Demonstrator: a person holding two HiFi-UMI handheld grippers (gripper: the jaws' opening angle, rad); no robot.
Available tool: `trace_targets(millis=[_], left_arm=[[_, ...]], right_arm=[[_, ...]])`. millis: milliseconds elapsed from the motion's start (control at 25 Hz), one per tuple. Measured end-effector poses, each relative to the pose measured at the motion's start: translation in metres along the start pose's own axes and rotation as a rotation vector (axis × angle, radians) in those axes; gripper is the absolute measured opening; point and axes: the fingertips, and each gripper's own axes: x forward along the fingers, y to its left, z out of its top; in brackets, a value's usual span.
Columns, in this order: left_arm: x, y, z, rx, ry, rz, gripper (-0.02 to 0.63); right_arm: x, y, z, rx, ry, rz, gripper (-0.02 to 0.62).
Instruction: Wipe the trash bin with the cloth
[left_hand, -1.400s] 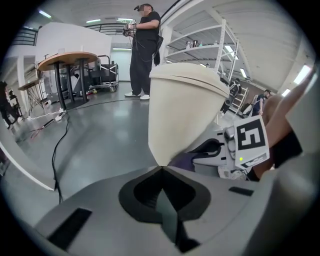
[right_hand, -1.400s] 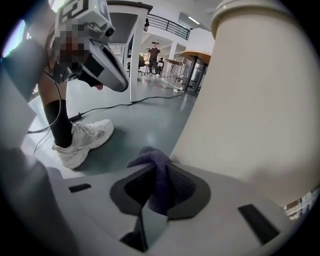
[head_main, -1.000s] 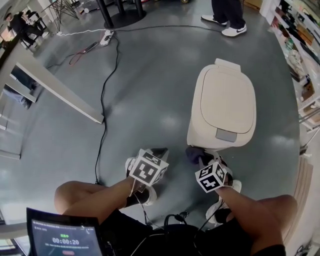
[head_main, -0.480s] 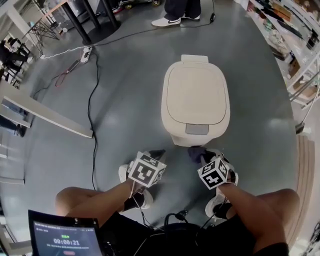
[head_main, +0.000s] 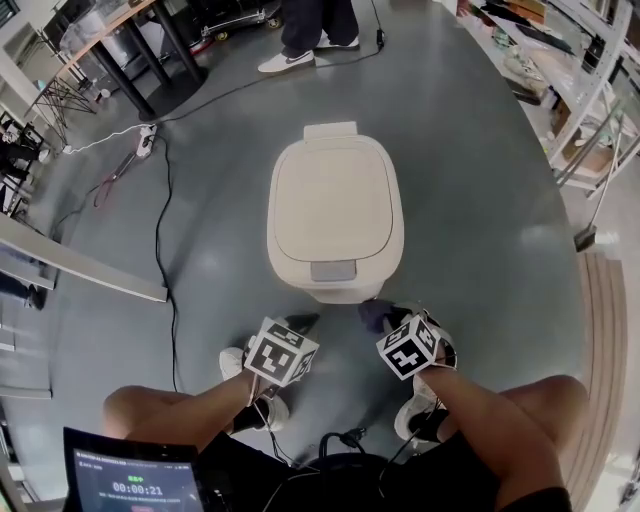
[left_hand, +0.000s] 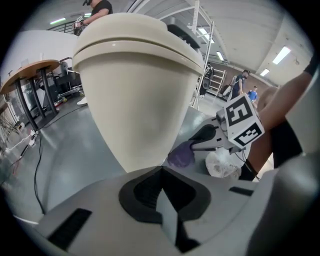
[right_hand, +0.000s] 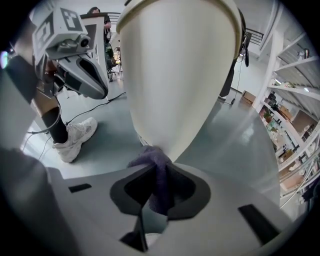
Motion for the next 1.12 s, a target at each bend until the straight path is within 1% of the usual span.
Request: trace_targets(millis=[160,280,400,560,640,680,760,880,1000,1120], left_arm=[[0.008,-0.025,0.023,0.023,-0.025,-0.029,0.002],[0.015,-0.061,0.056,0.050,-0.062,-0.038,0.002],[0.017,-0.095,0.086,0.080,-0.108,-0.047,0.002],[0.000,-0.131,0.122,0.120,-0.198,-0.096,0.002],[-0.010,-0.148,0.141,0.130,-0.246,-0.117,0.002],[-0.013,-0.152,0.149,0.139,-0.255,-0.114,0.002],[-0.016,-0.154,0.158,0.173,-0.248,-0.080,0.002],[-0.020,-0.146,0.168,0.218,-0.244,0.005,0.002],[-0.030,-0.134,0.178,0.226,-0.257,0.067,0.002],[-0.037,-0.125,0.184,0.220,-0.265,0.087,0.002]], right_arm=[[-0.014,-0.013,-0.016,0.068,-0.047,0.011,0.064],[-0.033,-0.037,-0.033,0.143,-0.105,0.005,0.064],[-0.049,-0.059,-0.040,0.223,-0.162,-0.025,0.064],[-0.065,-0.082,-0.025,0.317,-0.242,-0.081,0.064],[-0.079,-0.097,-0.009,0.365,-0.312,-0.092,0.064],[-0.088,-0.103,0.002,0.384,-0.354,-0.091,0.064],[-0.106,-0.112,0.025,0.404,-0.434,-0.090,0.064],[-0.127,-0.122,0.052,0.442,-0.536,-0.088,0.064],[-0.139,-0.131,0.067,0.513,-0.621,-0.064,0.064],[-0.139,-0.135,0.072,0.566,-0.670,-0.011,0.064]])
